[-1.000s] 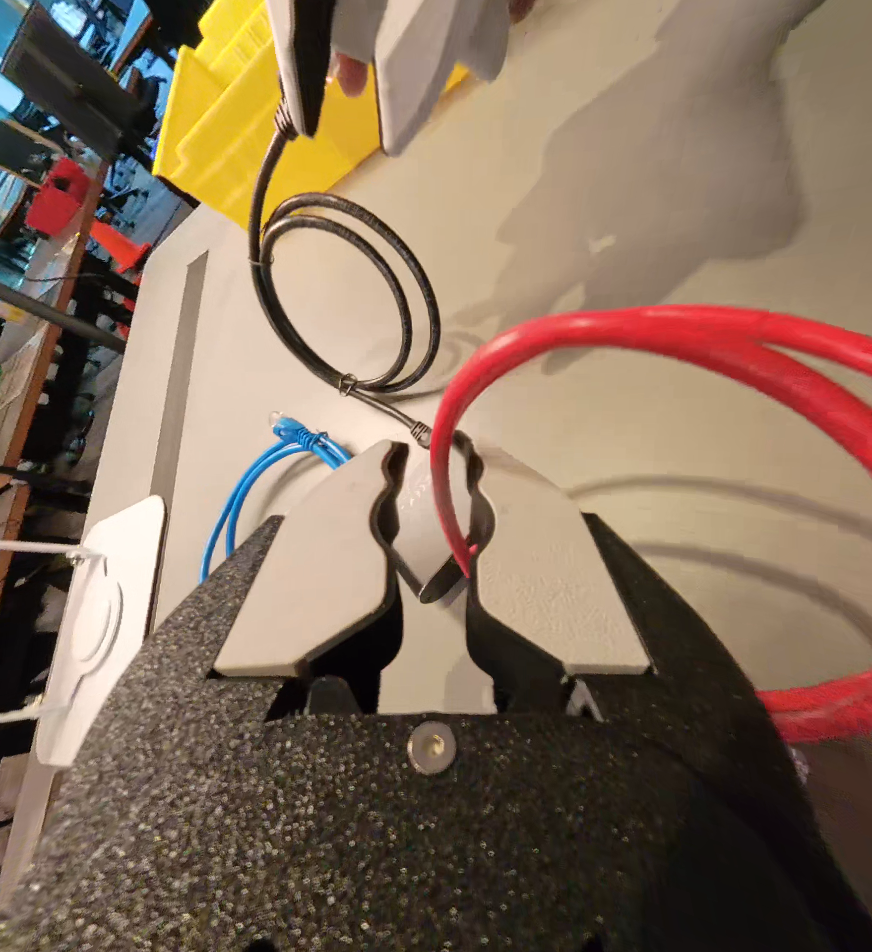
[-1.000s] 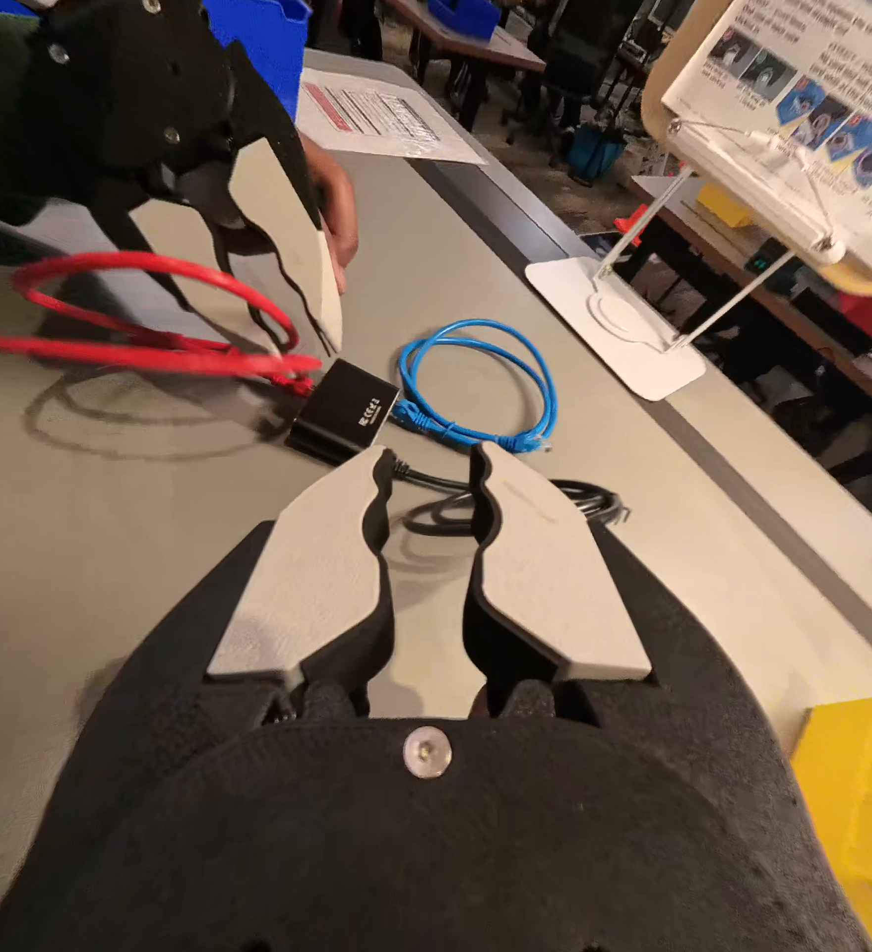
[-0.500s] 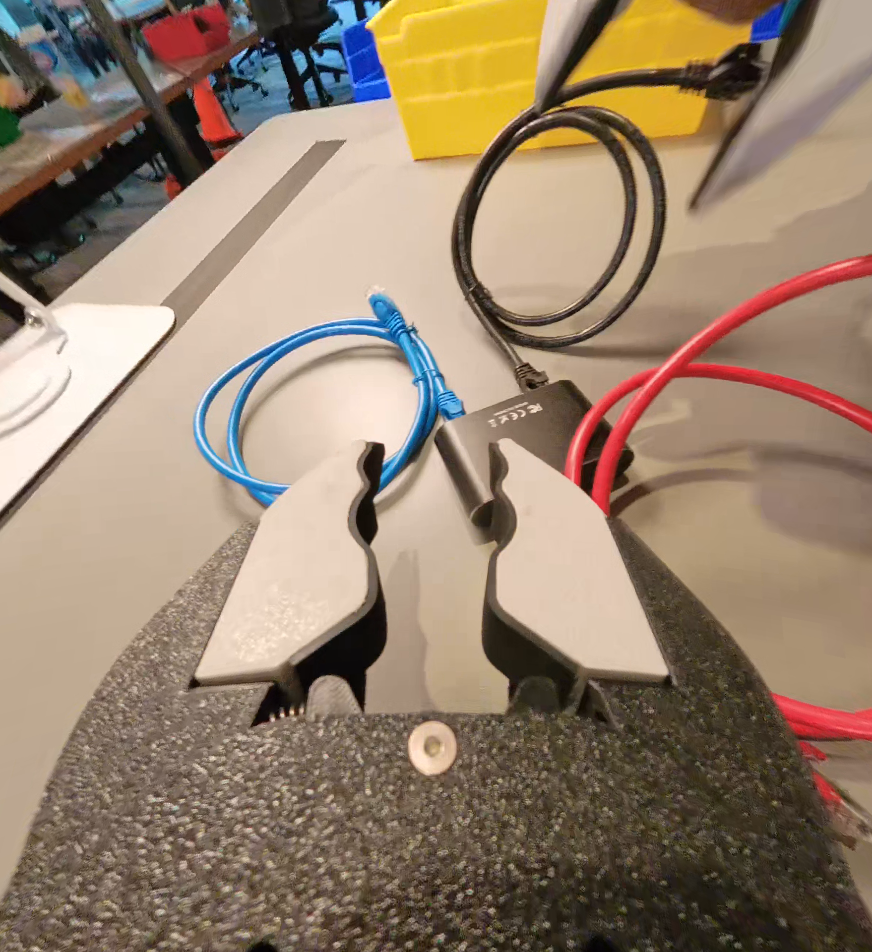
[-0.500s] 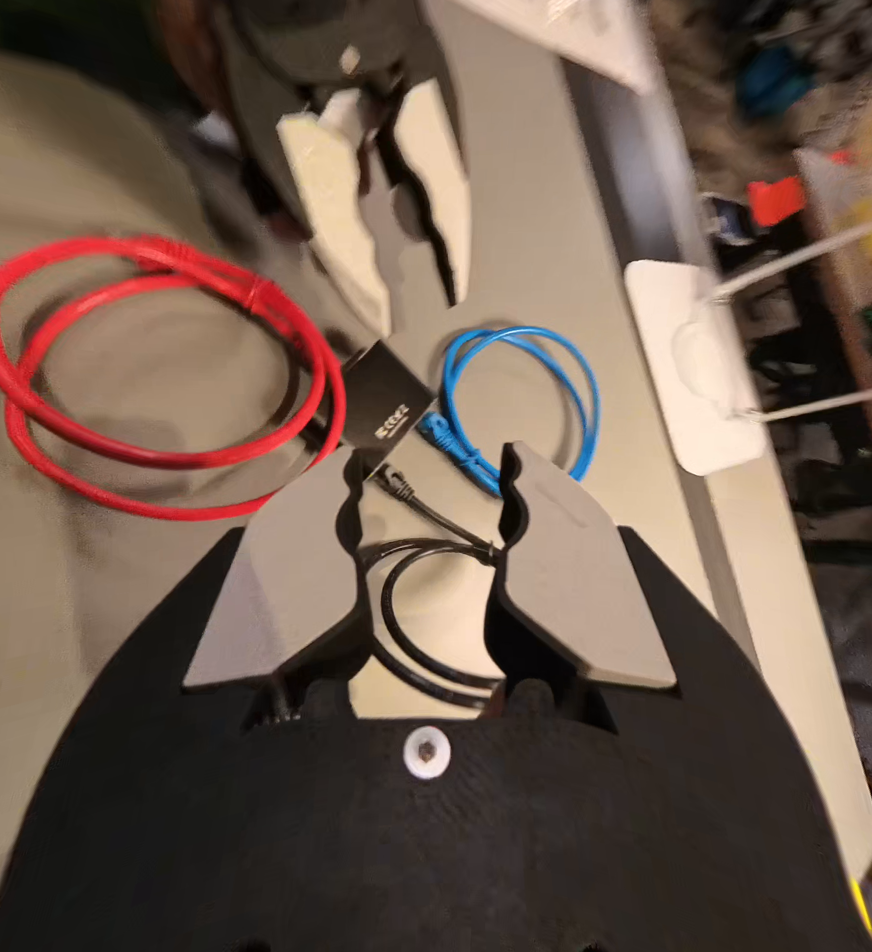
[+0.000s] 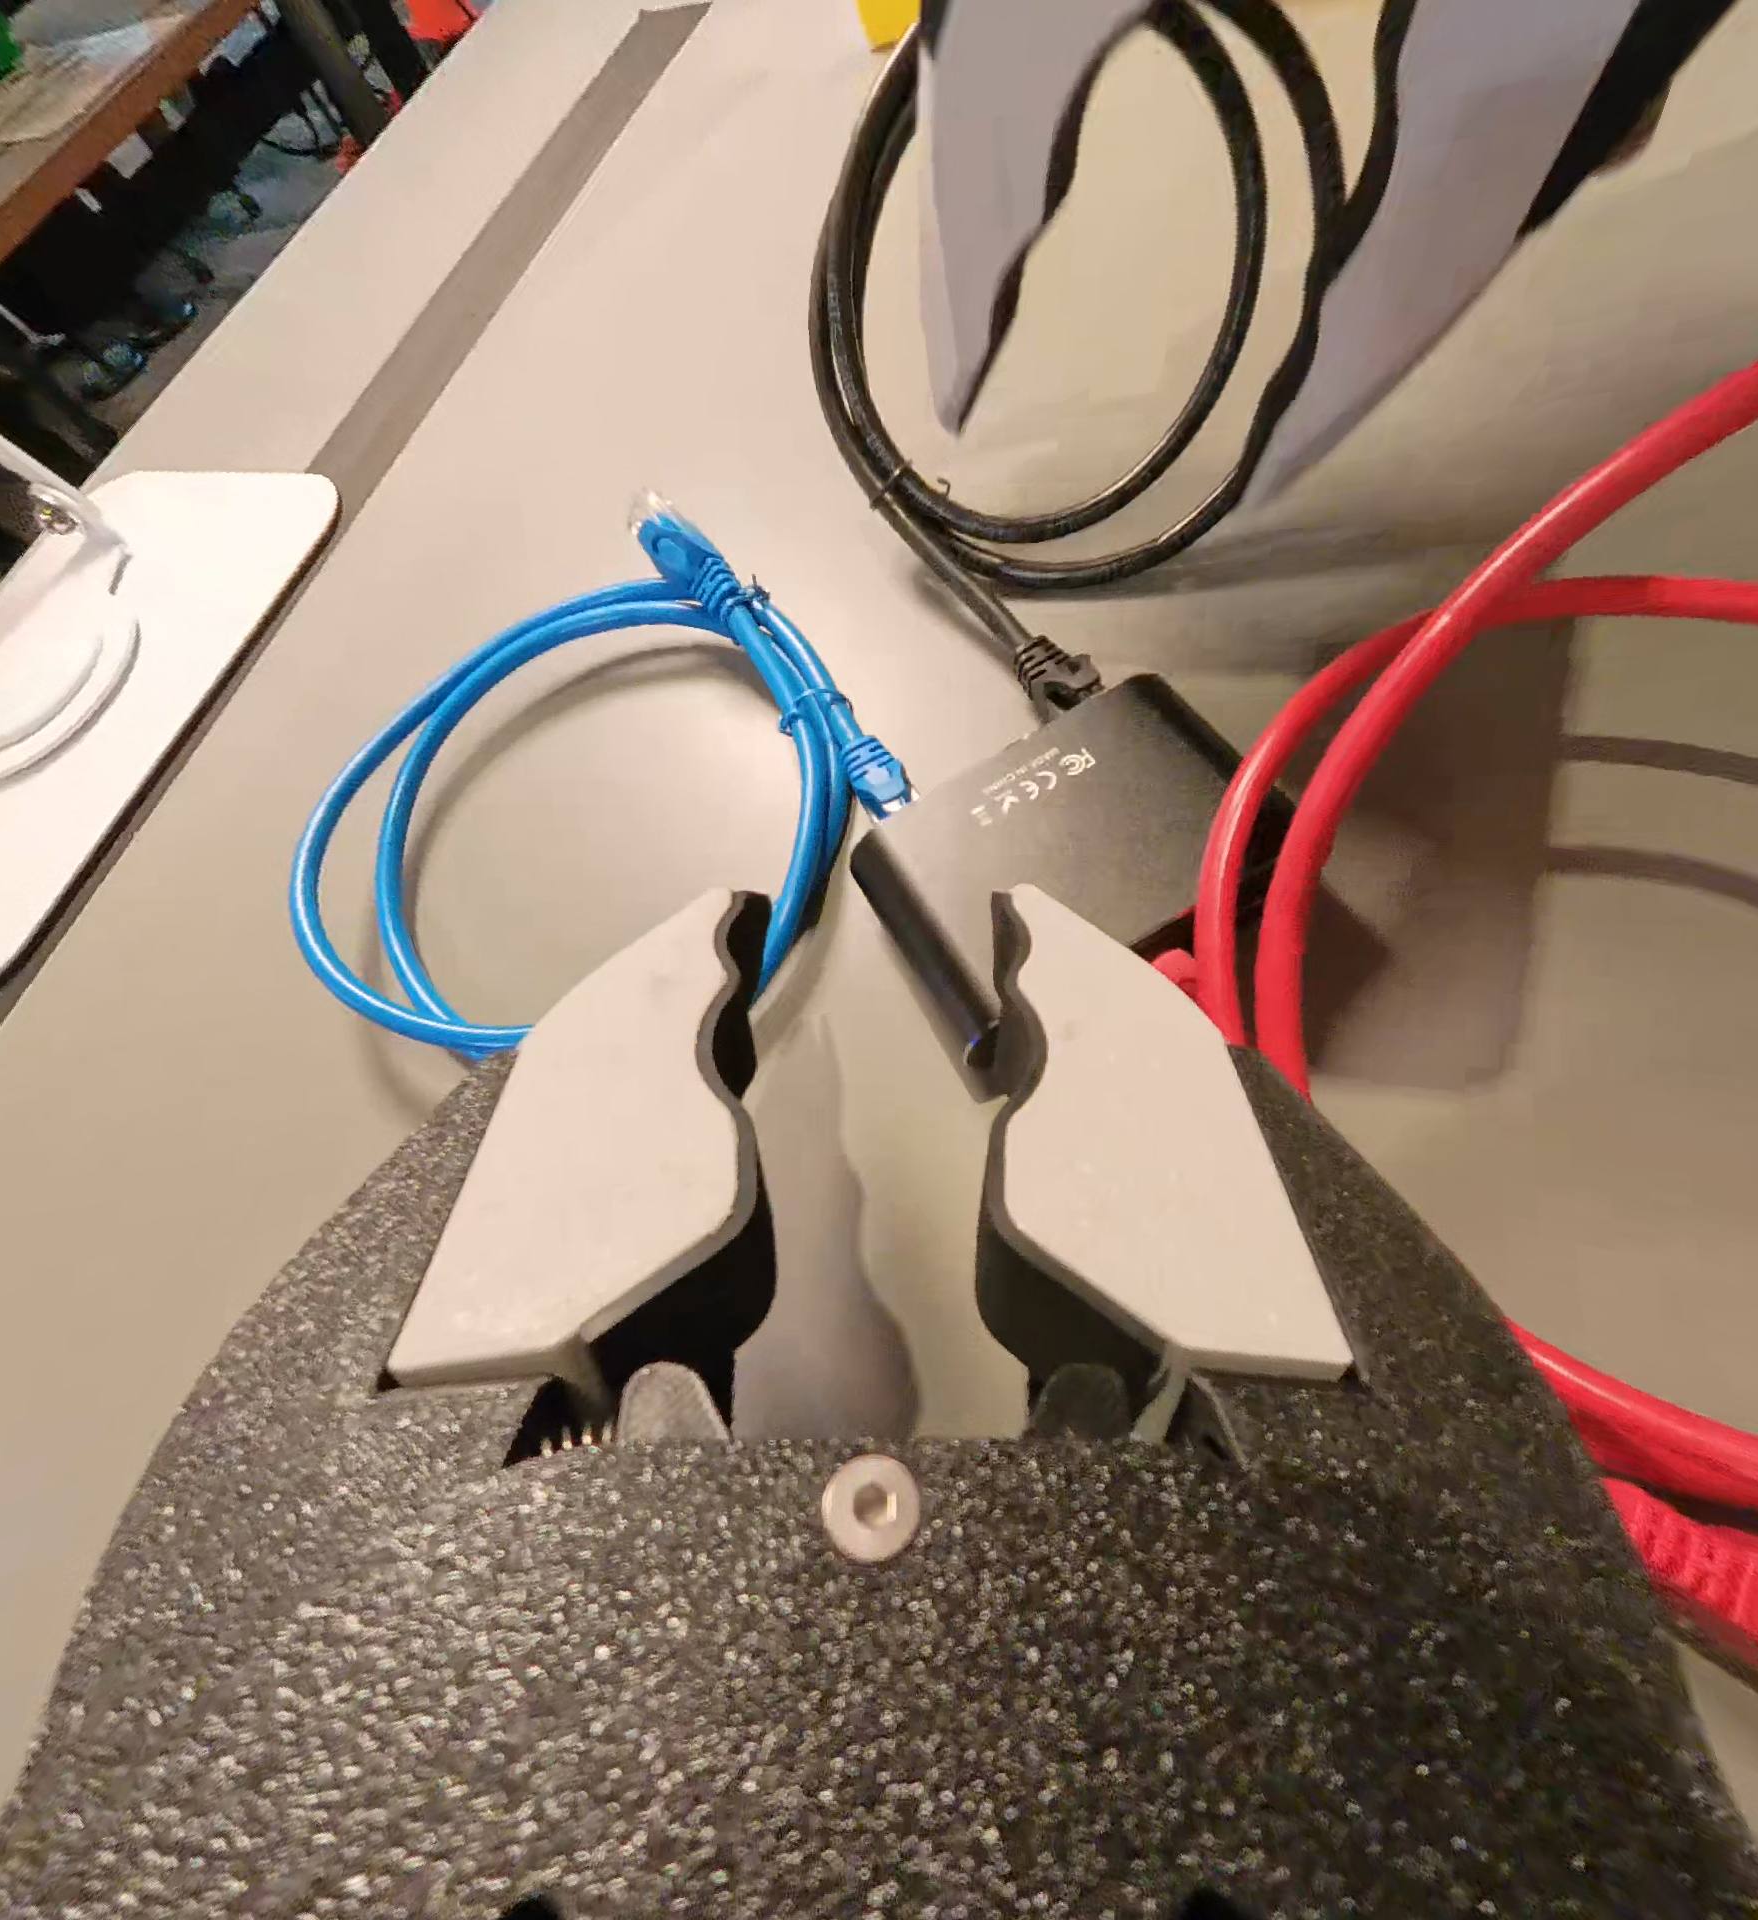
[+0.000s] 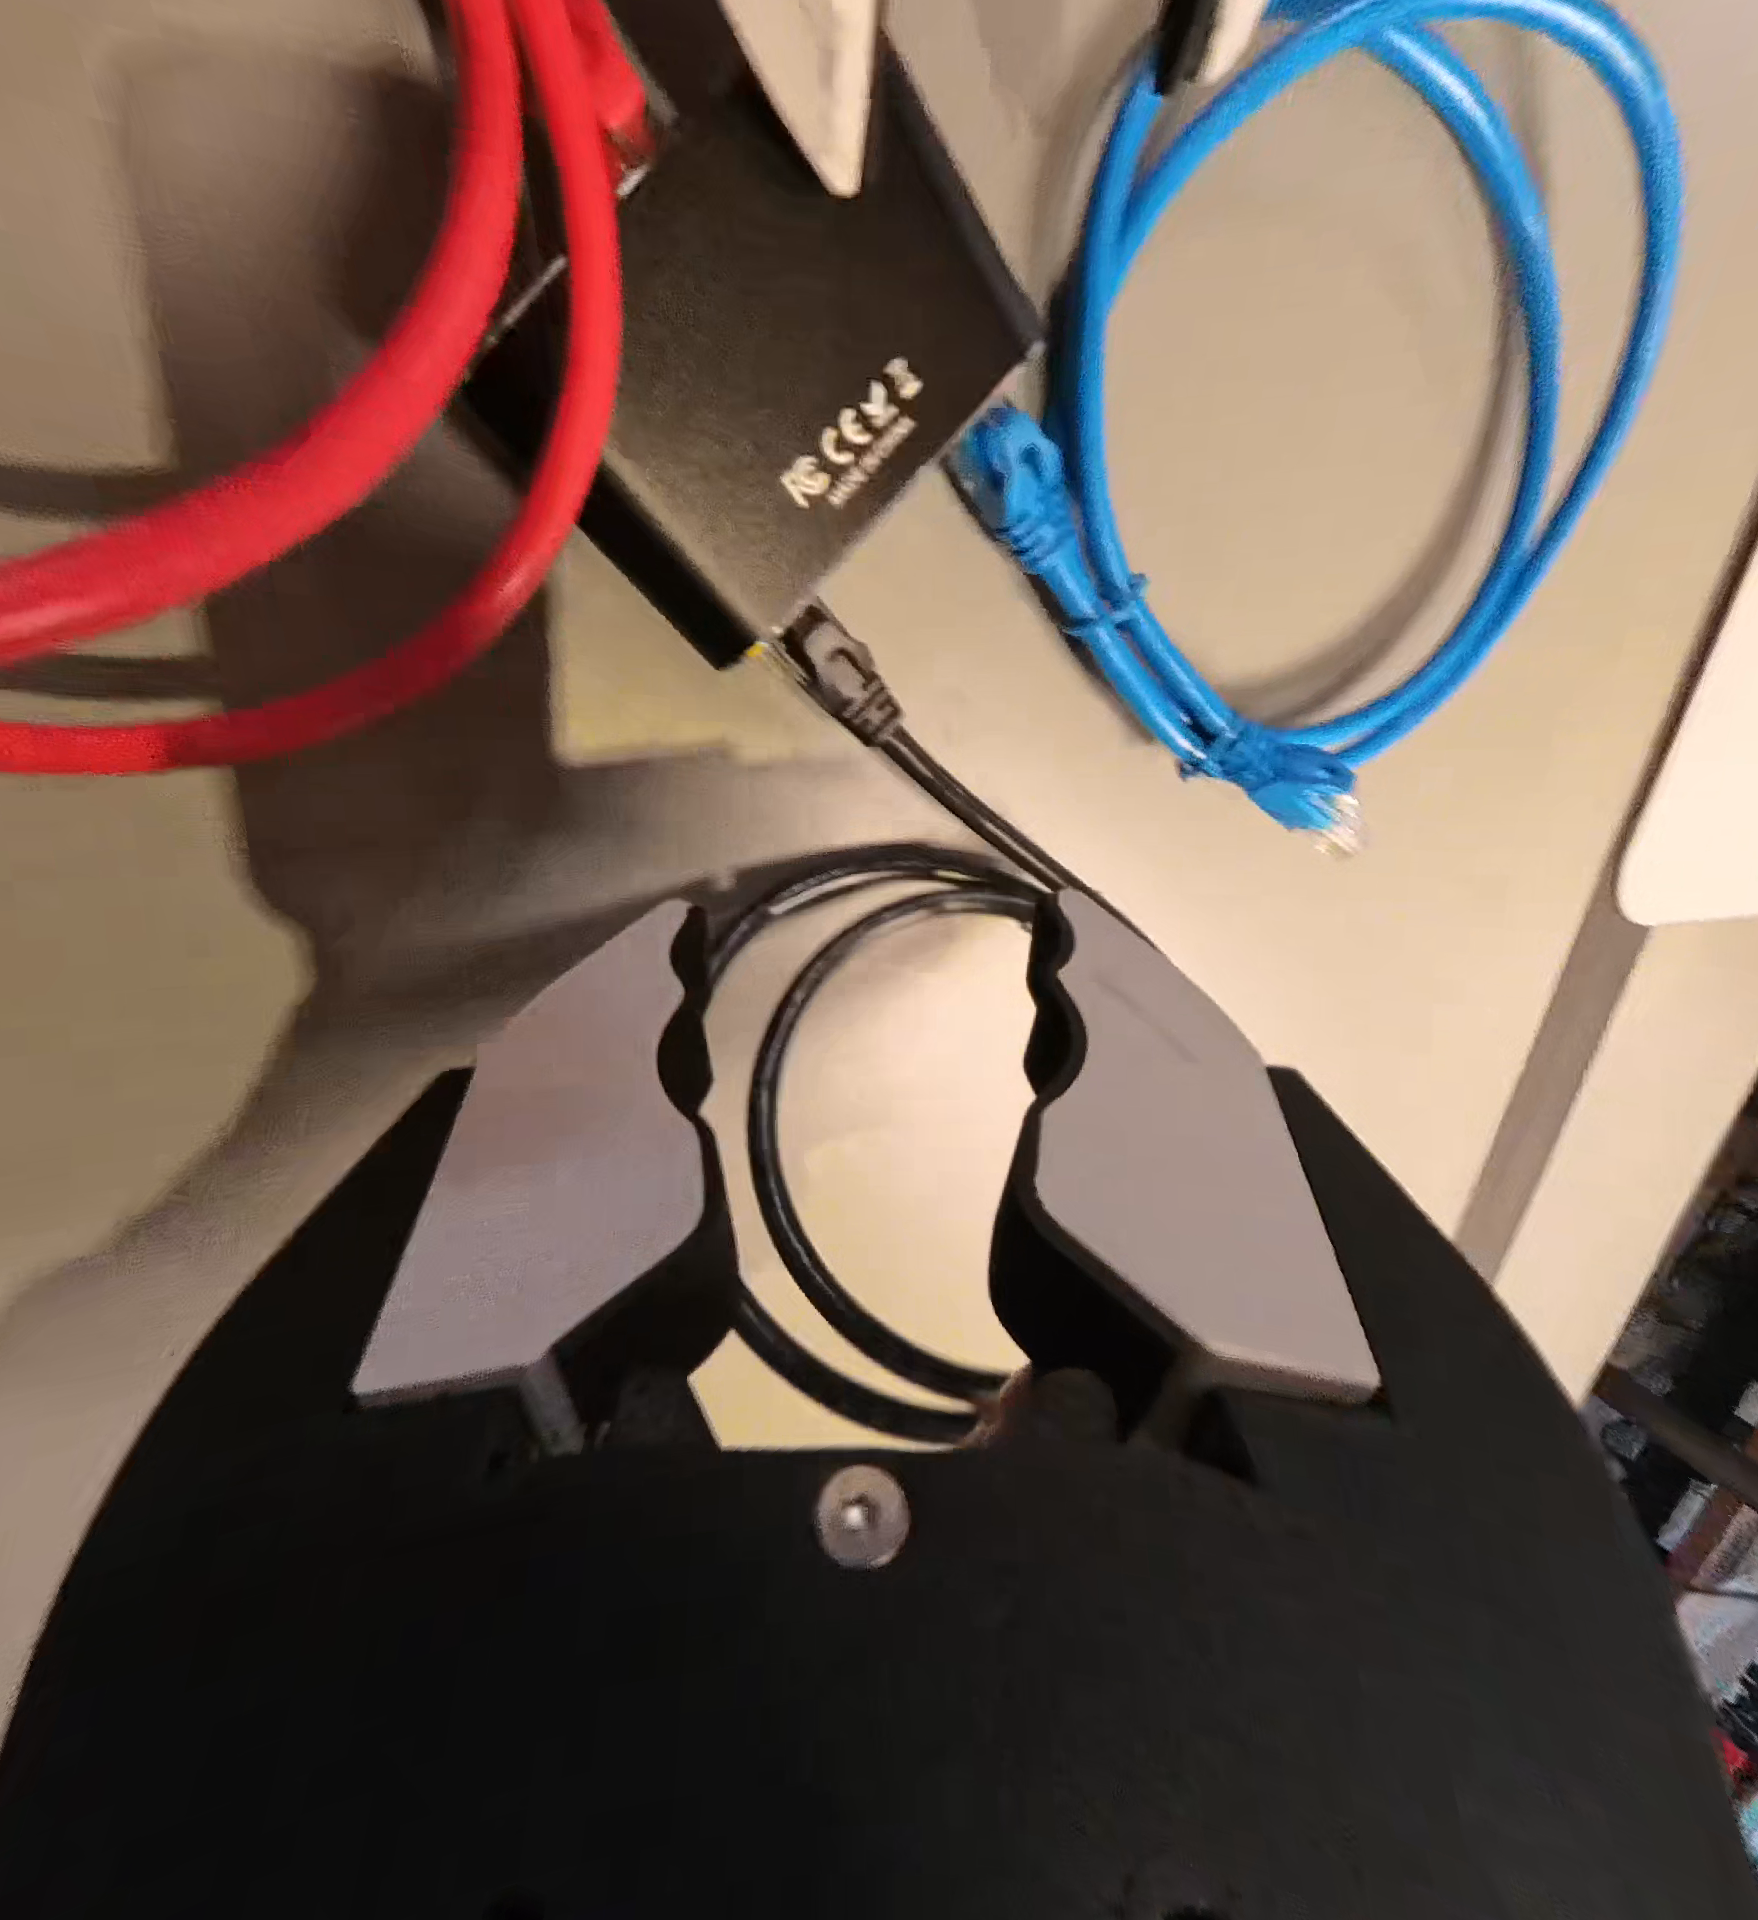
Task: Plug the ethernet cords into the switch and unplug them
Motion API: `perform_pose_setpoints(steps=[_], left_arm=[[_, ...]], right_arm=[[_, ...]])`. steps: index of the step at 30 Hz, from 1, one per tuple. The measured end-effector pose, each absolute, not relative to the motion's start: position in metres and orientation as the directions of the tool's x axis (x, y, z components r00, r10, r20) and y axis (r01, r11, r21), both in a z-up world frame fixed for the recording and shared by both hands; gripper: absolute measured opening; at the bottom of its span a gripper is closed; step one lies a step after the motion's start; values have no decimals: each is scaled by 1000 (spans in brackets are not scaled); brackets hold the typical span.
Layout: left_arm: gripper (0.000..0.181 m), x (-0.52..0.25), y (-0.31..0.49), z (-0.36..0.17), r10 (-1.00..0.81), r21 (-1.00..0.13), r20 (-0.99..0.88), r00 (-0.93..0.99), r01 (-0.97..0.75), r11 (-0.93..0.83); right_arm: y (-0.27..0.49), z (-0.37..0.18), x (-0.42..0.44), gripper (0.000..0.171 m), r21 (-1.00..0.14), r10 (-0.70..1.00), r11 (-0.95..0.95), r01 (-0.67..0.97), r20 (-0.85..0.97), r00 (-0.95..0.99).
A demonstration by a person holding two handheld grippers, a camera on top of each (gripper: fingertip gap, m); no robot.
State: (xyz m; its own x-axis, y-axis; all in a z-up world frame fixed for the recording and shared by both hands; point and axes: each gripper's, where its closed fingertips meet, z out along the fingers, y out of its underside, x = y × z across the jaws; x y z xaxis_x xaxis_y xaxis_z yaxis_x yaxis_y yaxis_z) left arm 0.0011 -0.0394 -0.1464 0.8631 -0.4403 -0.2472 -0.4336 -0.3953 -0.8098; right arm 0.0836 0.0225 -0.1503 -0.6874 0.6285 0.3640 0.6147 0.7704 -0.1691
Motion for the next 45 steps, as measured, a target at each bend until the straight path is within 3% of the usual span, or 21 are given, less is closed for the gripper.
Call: perform_pose_setpoints(steps=[6, 13, 17, 19, 24, 31, 34, 38, 41, 45], left_arm=[[47, 8, -38, -144, -445, -817, -261, 856, -442, -371], [45, 6, -38, -144, -441, -811, -288, 850, -462, -360], [45, 5, -38, -144, -443, -811, -288, 849, -462, -358], [45, 3, -38, -143, -435, -814, -294, 851, -461, -354], [47, -8, -36, -134, -382, -829, -322, 866, -453, -328], [47, -23, -35, -120, -295, -822, -394, 870, -478, -311], [47, -23, -36, -119, -302, -854, -299, 905, -395, -340], [51, -15, -40, -114, -357, -914, -2, 934, -146, -378], [56, -9, -45, -109, -397, -906, 213, 893, 28, -423], [67, 0, -52, -97, -459, -886, 345, 819, 123, -447]], right_arm=[[3, -118, 59, 50, -241, 532, 847, 474, 368, -763], [-5, -172, 54, 36, -172, 373, 925, 339, 245, -895], [-11, -177, 53, 18, -286, 422, 889, 358, 202, -884], [-14, -177, 51, 17, -339, 467, 858, 386, 199, -862], [-11, -174, 40, 15, -401, 542, 828, 391, 395, -742], [11, -163, 37, 15, -336, 494, 858, 389, 749, -442], [14, -151, 40, 15, -295, 424, 882, 367, 836, -349], [11, -143, 41, 15, -274, 377, 902, 333, 876, -300], [7, -136, 38, 14, -231, 315, 921, 315, 915, -251], [3, -133, 35, 14, -176, 255, 932, 317, 940, -226]])
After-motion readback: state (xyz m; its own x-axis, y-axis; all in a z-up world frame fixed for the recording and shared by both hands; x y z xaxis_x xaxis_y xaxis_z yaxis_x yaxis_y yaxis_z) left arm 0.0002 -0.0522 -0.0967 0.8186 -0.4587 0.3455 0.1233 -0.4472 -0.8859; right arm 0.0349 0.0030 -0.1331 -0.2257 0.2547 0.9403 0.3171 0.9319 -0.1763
